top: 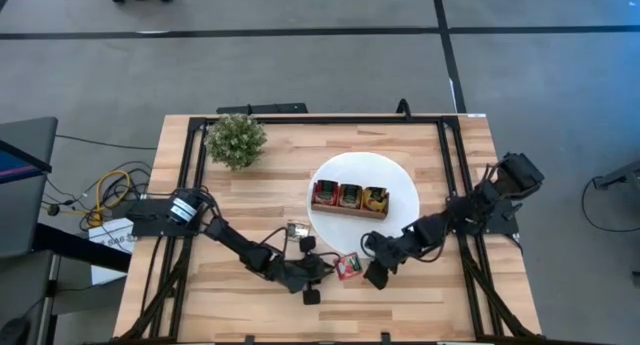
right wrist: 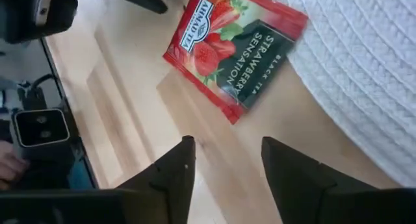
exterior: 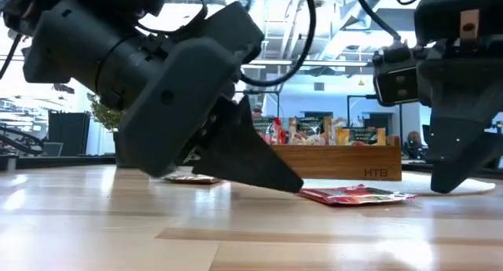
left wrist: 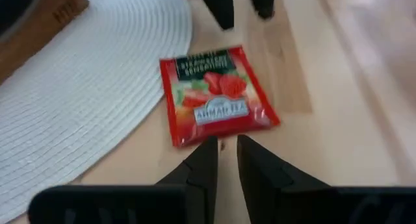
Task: Pick & Place Tea
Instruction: Put the red tea bag into the left section of the wooden organizer
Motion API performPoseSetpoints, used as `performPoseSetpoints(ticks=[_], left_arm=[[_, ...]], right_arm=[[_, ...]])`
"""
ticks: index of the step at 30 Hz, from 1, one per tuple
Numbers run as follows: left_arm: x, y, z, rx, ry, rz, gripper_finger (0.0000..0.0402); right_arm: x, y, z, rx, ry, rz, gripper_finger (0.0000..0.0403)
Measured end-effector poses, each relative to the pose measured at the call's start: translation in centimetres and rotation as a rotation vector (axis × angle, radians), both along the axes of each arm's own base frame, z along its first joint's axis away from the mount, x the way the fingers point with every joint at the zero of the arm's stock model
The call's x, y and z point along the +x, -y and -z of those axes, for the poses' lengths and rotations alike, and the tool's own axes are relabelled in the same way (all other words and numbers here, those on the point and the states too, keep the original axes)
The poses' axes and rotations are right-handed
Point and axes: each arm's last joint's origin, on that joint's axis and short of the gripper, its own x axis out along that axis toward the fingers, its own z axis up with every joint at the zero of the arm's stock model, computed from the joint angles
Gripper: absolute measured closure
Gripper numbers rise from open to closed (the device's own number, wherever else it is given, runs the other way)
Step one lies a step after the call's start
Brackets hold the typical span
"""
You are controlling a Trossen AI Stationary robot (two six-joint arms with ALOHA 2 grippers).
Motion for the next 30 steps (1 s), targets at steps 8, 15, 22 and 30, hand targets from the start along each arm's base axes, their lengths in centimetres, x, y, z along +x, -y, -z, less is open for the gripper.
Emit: performPoseSetpoints(ticks=[8, 15, 22, 30], left_arm=[[1.4, -0.9, 0.0, 0.009, -0.018, 0.059, 0.0349], [1.8, -1.8, 0.8, -0.017, -0.025, 0.055, 0.0349], [1.9, -1.7, 0.7, -0.025, -0.004, 0.058, 0.0349], [0.8, 0.1, -1.3, 0.037, 0.007, 0.087, 0.0349]], right_arm=[[1.3, 0.2, 1.5, 0.051, 0.002, 0.097, 0.0178], [2.1, 0.6, 1.7, 0.06, 0.065, 0.137, 0.0199], [1.8, 0.5, 1.9, -0.019, 0.068, 0.14, 0.0316], [0.9, -0.3, 2.1, -0.171, 0.091, 0.087, 0.0395]])
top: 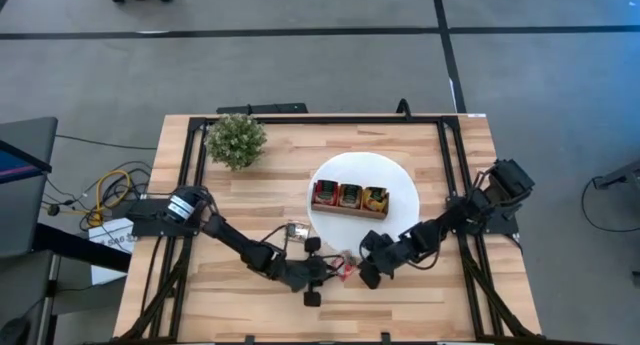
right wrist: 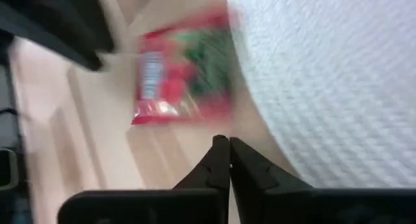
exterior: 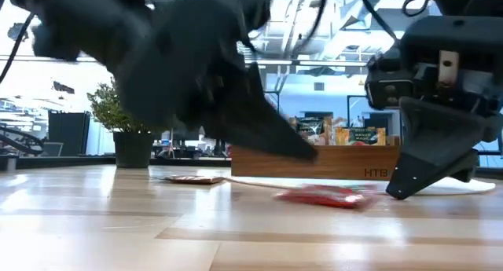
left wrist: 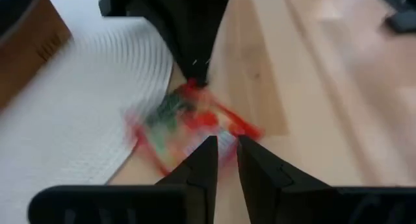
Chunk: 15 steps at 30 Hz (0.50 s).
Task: Pick & Place Tea
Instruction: Put the red tea bag into the left section of the wooden organizer
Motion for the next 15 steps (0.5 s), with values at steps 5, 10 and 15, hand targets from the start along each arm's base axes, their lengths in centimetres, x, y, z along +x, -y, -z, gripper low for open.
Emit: performPoseSetpoints(ticks=[5, 10, 15], left_arm=[[-0.9, 0.5, -2.4, 0.055, 0.022, -0.078, 0.0346], [-1.6, -0.1, -3.9, 0.007, -0.042, -0.103, 0.0309], [-2.7, -0.6, -4.0, -0.107, -0.189, -0.119, 0.0264]], right_arm=[[-0.4, -0.9, -1.2, -0.139, 0.01, -0.045, 0.0401], [0.3, -2.2, -3.5, -0.295, -0.026, -0.117, 0.0402], [1.7, -3.2, -5.0, -0.283, 0.065, -0.148, 0.0389]])
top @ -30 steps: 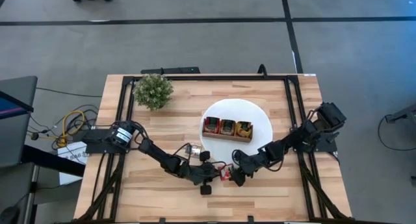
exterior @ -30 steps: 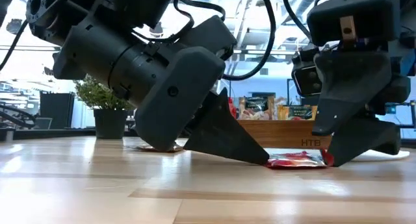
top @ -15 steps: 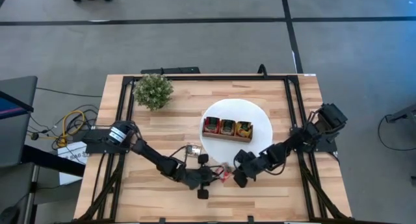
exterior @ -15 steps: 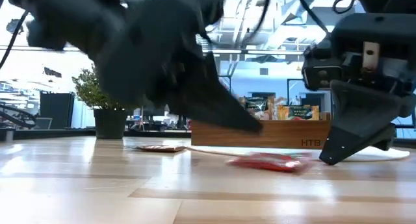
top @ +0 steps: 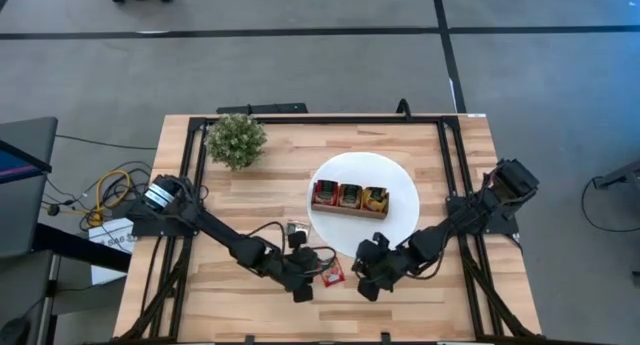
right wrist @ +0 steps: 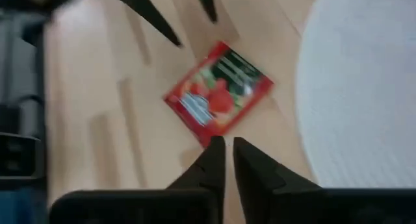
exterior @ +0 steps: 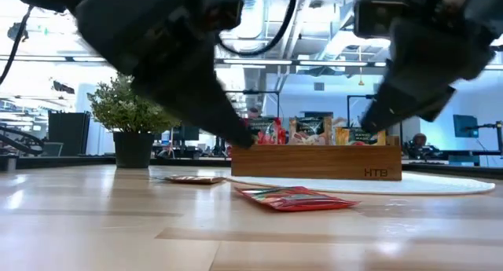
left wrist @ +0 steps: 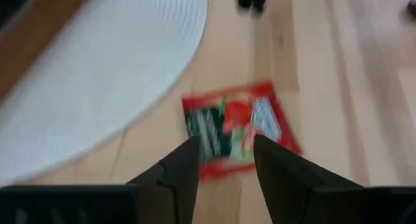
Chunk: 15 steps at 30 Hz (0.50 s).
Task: Pick & Place Tea
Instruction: Put the red tea bag into the left section of the wooden organizer
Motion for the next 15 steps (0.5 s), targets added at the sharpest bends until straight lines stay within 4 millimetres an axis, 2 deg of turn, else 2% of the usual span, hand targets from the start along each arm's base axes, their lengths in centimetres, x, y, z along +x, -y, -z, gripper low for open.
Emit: performPoseSetpoints(ticks=[3, 9, 12, 15], left_arm=[[-0.3, 0.1, 0.8, -0.025, -0.04, -0.035, 0.0262], [0.1, -0.8, 2.3, -0.111, -0.07, -0.167, 0.0258], [0.1, -0.7, 2.3, -0.142, -0.07, -0.177, 0.0239], [0.1, -0.6, 2.4, -0.158, -0.071, -0.189, 0.0225]], right_arm=[[0.9, 0.7, -0.3, 0.055, 0.021, 0.006, 0.0352], [1.8, 1.8, -0.1, 0.036, 0.04, 0.021, 0.0234], [1.7, 1.1, -0.4, 0.027, 0.085, 0.01, 0.0188], [1.0, -0.3, -0.6, -0.024, 0.138, 0.018, 0.0164]])
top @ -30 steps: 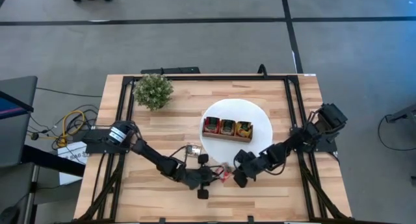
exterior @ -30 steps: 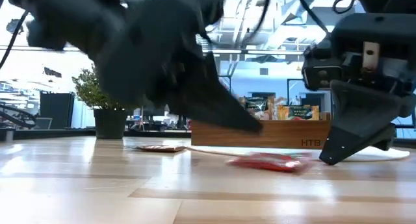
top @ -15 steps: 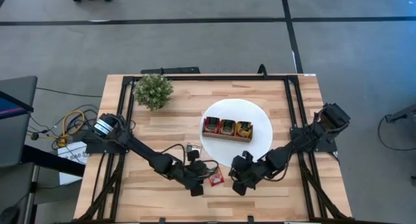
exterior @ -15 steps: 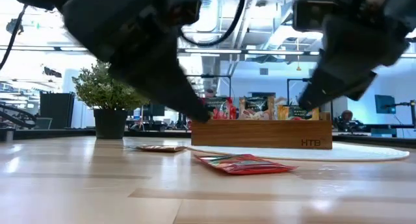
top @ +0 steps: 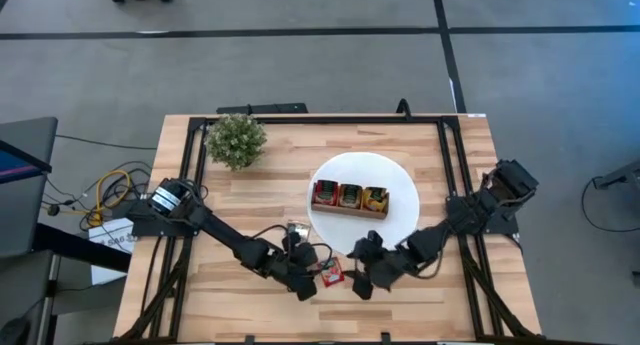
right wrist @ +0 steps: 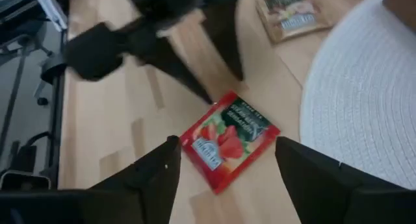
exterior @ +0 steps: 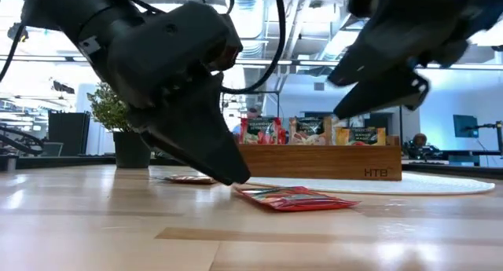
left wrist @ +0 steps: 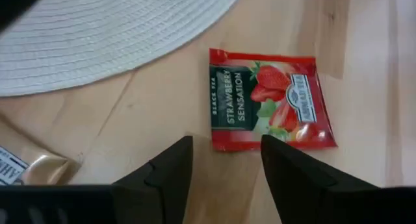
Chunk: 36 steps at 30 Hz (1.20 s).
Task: Pick & Place Tea
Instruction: Put the red tea bag into the left section of the wooden organizer
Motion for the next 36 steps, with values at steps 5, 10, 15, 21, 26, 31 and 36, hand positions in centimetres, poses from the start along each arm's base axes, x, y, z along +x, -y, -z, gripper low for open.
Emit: performPoseSetpoints(ticks=[5, 10, 15, 21, 26, 31, 36], left_arm=[[0.4, -0.2, 1.0, 0.004, 0.014, -0.038, 0.0235], [1.2, -0.1, 2.2, 0.03, 0.051, -0.005, 0.0275], [1.3, -0.1, 2.5, 0.061, 0.053, 0.031, 0.0344], [1.4, 0.0, 2.4, 0.116, 0.068, 0.083, 0.0398], [0.9, 0.8, 1.8, 0.199, 0.084, 0.103, 0.0401], [0.2, 2.5, -0.3, 0.32, 0.169, 0.108, 0.0401], [-0.1, 4.3, -1.6, 0.454, 0.209, 0.115, 0.0401]], right_arm=[[-1.6, -2.4, -0.3, -0.066, 0.073, 0.0, 0.0163], [-2.7, -3.9, -0.6, -0.124, 0.152, 0.035, 0.0179], [-2.8, -3.8, -0.6, -0.178, 0.158, 0.024, 0.0191], [-2.3, -3.4, -0.1, -0.193, 0.137, 0.022, 0.02], [-2.4, -3.8, 1.6, -0.207, 0.083, -0.01, 0.0198], [-1.1, -4.2, 3.7, -0.151, 0.089, -0.019, 0.0188], [1.2, -3.3, 5.6, -0.07, 0.097, -0.054, 0.0165]])
